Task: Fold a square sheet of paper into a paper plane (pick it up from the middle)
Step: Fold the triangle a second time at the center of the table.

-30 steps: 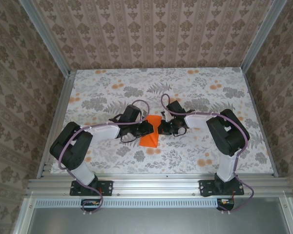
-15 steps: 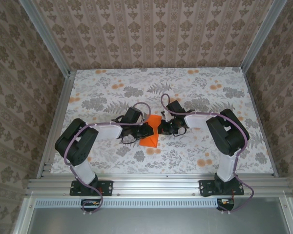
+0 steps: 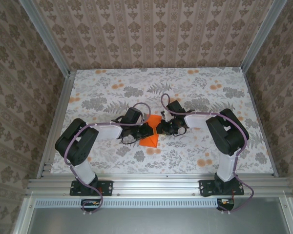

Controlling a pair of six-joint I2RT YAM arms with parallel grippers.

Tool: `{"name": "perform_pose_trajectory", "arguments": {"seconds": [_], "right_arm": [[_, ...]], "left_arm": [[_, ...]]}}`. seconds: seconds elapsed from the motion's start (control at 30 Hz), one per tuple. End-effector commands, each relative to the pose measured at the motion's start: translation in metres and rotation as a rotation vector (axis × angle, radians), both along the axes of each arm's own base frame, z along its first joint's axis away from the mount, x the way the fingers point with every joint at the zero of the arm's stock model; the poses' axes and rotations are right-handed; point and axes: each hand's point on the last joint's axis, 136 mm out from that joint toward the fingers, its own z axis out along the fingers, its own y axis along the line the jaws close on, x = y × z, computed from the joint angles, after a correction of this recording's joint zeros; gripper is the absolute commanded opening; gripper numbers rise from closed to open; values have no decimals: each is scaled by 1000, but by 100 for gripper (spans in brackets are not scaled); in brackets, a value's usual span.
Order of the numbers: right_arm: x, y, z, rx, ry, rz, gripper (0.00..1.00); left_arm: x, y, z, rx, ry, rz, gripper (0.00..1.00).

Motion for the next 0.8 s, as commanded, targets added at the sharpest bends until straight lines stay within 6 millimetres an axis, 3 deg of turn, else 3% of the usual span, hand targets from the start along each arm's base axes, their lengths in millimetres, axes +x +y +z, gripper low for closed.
{"name": "perform_pose_trajectory", "arguments": {"seconds": [0.0,0.4,0.77], "right_arm": [[-5,-10,-18,-36,37,-16,20],[-3,-11,-17,-36,28,-22,12],[-6,-13,-24,-45,55,-26,19]], "left_arm": [[-2,1,-11,15,24,10,13],[-3,4,-15,27,34,21,12],[2,11,-18,50,37,108,11]]}}
